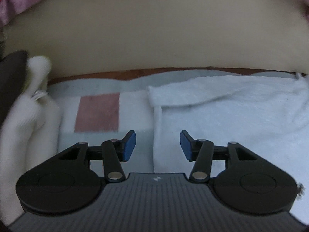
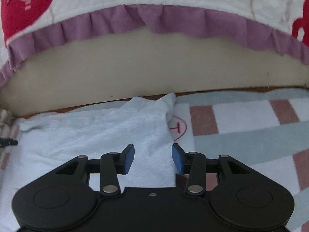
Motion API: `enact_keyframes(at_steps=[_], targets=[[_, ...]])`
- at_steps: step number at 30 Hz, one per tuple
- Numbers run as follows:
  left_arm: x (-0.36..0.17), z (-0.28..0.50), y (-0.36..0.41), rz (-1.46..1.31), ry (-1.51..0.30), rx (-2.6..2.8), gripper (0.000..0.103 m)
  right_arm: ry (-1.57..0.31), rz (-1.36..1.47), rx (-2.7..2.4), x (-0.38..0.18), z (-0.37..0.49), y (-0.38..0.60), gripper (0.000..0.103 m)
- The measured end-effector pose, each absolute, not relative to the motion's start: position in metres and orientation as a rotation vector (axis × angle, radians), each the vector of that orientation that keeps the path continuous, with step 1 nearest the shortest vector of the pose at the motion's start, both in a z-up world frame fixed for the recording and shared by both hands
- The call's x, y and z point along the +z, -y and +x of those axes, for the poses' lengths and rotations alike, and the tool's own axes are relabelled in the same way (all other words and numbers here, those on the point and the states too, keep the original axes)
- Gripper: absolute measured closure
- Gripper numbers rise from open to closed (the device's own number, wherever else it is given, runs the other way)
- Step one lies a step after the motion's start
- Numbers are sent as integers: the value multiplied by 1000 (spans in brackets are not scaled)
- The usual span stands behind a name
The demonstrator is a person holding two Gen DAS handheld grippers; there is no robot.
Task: Fold clothes
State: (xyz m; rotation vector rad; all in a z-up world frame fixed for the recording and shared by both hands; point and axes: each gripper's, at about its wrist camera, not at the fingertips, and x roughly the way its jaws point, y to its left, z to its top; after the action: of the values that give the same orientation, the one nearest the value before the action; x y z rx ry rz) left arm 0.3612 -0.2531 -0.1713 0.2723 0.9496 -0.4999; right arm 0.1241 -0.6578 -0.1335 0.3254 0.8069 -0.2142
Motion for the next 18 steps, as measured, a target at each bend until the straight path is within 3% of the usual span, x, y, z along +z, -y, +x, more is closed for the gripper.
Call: enact_keyframes(at_steps=[1, 2, 6, 7, 9, 15, 18], targets=[[-176, 369, 257, 269, -954, -483, 52, -797, 313, -224, -134, 126, 656, 55], [-178, 376, 260, 257, -953, -468, 42, -794, 318, -223, -135, 128, 657, 55], [-182, 405, 269, 201, -945, -431, 40, -767, 402, -260, -145, 138, 666, 55], [-182, 409, 271, 191, -938, -436, 43, -751, 431, -274, -147, 139, 670, 55], [-179, 411, 276, 198, -916, -479, 92, -728, 469, -305, -151, 143, 675, 52], [-151, 383, 296, 397, -760, -543, 95, -696, 599, -342, -163, 155, 685, 34], [-146, 392, 294, 355, -780, -527, 95, -732, 640, -319, -171, 167, 686, 34]])
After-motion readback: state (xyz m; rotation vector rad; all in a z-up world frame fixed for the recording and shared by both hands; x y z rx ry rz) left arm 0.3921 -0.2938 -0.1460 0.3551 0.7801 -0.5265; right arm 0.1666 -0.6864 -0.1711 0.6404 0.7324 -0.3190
